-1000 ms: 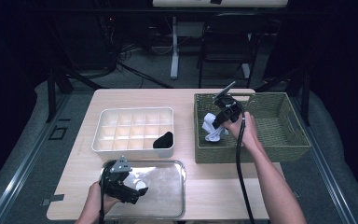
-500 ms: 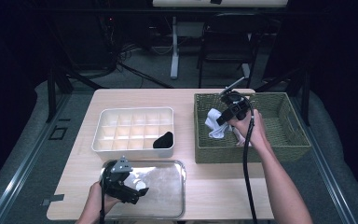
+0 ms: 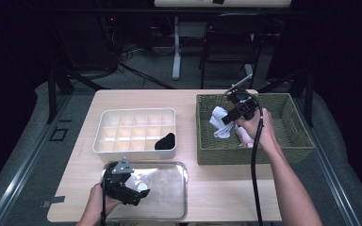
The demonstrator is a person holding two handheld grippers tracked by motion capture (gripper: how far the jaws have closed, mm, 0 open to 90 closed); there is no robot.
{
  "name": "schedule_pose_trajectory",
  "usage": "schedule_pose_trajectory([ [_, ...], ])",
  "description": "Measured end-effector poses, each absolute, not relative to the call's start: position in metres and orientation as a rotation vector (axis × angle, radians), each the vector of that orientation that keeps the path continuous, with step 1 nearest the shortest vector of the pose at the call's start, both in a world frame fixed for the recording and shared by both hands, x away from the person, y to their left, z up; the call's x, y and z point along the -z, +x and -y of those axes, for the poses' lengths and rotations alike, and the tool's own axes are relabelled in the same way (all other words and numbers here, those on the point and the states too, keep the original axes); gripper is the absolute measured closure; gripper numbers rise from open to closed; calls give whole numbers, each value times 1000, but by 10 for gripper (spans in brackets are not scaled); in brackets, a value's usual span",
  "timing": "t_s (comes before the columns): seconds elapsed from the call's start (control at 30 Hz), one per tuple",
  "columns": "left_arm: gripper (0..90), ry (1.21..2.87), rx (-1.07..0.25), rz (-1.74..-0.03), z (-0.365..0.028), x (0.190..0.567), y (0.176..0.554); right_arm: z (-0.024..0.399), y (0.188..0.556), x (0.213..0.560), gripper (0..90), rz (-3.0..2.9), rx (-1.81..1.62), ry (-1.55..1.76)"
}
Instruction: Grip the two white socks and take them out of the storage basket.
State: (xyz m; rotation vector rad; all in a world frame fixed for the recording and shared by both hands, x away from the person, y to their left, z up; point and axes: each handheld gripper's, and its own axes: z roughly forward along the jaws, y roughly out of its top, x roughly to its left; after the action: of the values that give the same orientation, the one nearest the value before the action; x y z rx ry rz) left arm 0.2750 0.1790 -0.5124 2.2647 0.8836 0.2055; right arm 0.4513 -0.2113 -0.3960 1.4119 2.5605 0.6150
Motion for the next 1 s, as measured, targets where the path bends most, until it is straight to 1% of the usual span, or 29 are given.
schedule_pose_trajectory([
  [0.17, 0, 2266, -203, -883, -179, 513, 275, 212, 444, 387, 687, -2551, -632, 1400],
  [0.3, 0, 2273, -199, -881, -178, 514, 276, 212, 433, 376, 687, -2552, -648, 1356],
  [0.6, 0, 2278, -202, -879, -178, 514, 276, 210, 408, 364, 686, -2561, -688, 1313],
  [0.83, 0, 2275, -207, -883, -178, 514, 276, 210, 389, 364, 686, -2563, -748, 1293],
  [1.0, 0, 2273, -209, -885, -177, 513, 276, 206, 364, 368, 686, -2585, -773, 1233],
])
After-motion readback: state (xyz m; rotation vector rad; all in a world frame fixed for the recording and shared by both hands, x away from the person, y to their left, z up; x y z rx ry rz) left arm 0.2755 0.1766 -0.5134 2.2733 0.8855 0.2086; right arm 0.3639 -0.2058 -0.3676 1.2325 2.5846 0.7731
